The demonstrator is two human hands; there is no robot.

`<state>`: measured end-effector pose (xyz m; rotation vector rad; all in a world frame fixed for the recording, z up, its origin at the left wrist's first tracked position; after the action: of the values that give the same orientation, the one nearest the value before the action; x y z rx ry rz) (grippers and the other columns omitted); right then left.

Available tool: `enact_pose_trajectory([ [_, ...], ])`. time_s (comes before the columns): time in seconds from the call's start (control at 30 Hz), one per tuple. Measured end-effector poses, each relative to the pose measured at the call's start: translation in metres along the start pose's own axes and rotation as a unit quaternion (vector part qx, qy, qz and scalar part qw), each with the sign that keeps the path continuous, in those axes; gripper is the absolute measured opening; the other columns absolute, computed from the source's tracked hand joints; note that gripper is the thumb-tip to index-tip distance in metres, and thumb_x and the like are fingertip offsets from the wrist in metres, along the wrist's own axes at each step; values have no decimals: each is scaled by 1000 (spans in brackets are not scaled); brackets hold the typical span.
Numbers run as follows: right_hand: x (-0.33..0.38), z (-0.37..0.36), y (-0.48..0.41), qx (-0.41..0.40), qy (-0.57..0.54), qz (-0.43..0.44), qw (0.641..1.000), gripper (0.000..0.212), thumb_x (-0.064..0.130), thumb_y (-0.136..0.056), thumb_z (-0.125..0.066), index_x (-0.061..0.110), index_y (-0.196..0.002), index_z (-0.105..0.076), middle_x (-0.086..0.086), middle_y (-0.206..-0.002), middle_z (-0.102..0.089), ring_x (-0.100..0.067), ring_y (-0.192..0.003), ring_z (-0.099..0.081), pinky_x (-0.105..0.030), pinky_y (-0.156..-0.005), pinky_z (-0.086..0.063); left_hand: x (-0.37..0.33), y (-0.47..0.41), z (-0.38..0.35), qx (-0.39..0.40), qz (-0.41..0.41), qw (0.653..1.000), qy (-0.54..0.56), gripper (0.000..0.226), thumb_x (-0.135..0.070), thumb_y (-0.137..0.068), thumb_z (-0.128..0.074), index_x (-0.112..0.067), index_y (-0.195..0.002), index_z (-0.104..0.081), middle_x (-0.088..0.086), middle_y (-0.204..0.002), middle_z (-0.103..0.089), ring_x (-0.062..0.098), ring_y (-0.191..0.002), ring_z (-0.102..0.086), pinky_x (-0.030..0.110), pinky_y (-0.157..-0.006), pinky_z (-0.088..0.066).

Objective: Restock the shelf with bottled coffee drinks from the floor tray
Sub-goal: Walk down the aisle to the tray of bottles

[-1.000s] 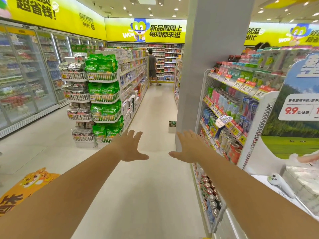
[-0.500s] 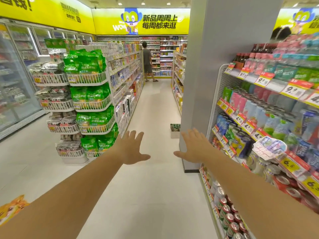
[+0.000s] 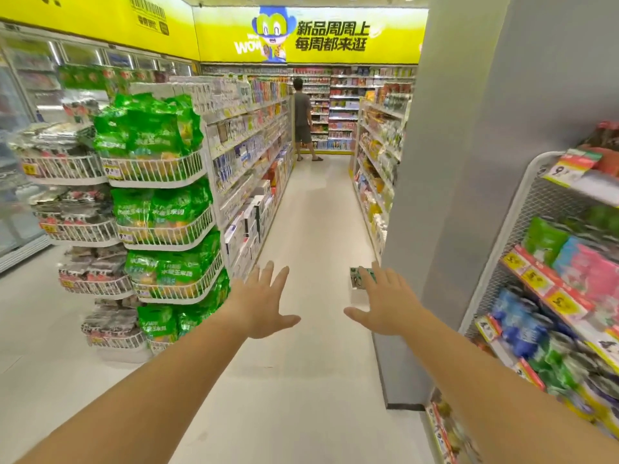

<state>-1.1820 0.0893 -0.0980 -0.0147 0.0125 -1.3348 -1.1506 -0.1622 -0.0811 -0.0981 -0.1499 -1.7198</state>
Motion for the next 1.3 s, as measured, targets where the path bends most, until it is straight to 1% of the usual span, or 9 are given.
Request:
enact_pose_trajectory([
  [0.13,0,-18,-122,-2,-6,-16,1000,96,74,-88,-35,21,-158,5,-10,-166,7,-32,-152,9,-49,-123,-3,43,-120,-14,-22,-20,1000,-1,104,-79,-84,-36,-23,-157,11,12,-166,5,35,-152,0,55,-121,-13],
  [0.4,-9,-32,-346,13,-32,-67,997,96,75,-86,-34,23,-158,5,-9,-166,7,-29,-152,14,-48,-123,1,120,-362,-26,14,-67,998,0,102,-78,-85,-35,-24,-156,16,9,-166,11,33,-153,6,55,-121,-9],
  [0.53,-27,-46,-449,27,-49,-93,994,96,75,-86,-36,24,-158,3,-9,-167,5,-30,-152,11,-47,-122,1,139,-475,-31,27,-95,995,3,102,-76,-86,-37,-24,-156,15,9,-166,11,33,-153,6,55,-122,-6],
  [0.8,-93,-81,-678,41,-74,-130,988,93,72,-88,-38,23,-158,0,-10,-166,1,-31,-153,5,-48,-122,-3,167,-730,-45,26,-114,993,-19,104,-77,-84,-39,-25,-156,14,9,-167,7,33,-153,1,55,-121,-10],
  [0.93,-132,-92,-778,27,-72,-147,986,94,74,-87,-37,22,-158,-3,-12,-166,-4,-32,-152,0,-49,-120,-7,174,-844,-41,34,-137,990,-16,103,-76,-85,-40,-24,-157,13,8,-167,6,33,-153,1,55,-121,-12],
  [1.03,-158,-102,-843,44,-63,-165,983,96,77,-85,-35,23,-158,-3,-12,-166,-7,-34,-152,-4,-51,-120,-10,176,-926,-44,41,-160,986,-18,103,-77,-85,-39,-24,-157,13,9,-167,5,34,-153,1,56,-121,-10],
  [1.17,-191,-128,-923,58,-59,-210,974,97,78,-84,-35,23,-158,-4,-13,-165,-7,-36,-152,-3,-52,-121,-10,177,-1039,-60,53,-193,979,-35,103,-77,-85,-37,-24,-156,14,10,-167,6,34,-153,2,54,-122,-9],
  [1.23,-206,-143,-960,56,-62,-239,967,95,75,-85,-38,21,-157,-9,-14,-165,-9,-36,-152,-3,-52,-121,-10,174,-1099,-72,51,-224,972,-41,103,-77,-85,-37,-23,-156,15,10,-166,6,34,-153,3,54,-122,-8],
  [1.3,-221,-156,-994,65,-68,-273,957,95,75,-85,-38,21,-157,-8,-15,-165,-8,-36,-152,-2,-52,-121,-10,167,-1158,-81,50,-258,964,-51,103,-77,-85,-37,-23,-156,15,10,-166,6,35,-153,4,54,-122,-7],
])
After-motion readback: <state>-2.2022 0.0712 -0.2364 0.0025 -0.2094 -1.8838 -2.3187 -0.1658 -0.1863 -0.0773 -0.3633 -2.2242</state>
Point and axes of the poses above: each hand's wrist, its own y-axis away from the middle knuckle, its own z-axis out of the back of the hand, x = y × z, the point moved 2 cm from there along -y, towards the middle knuckle
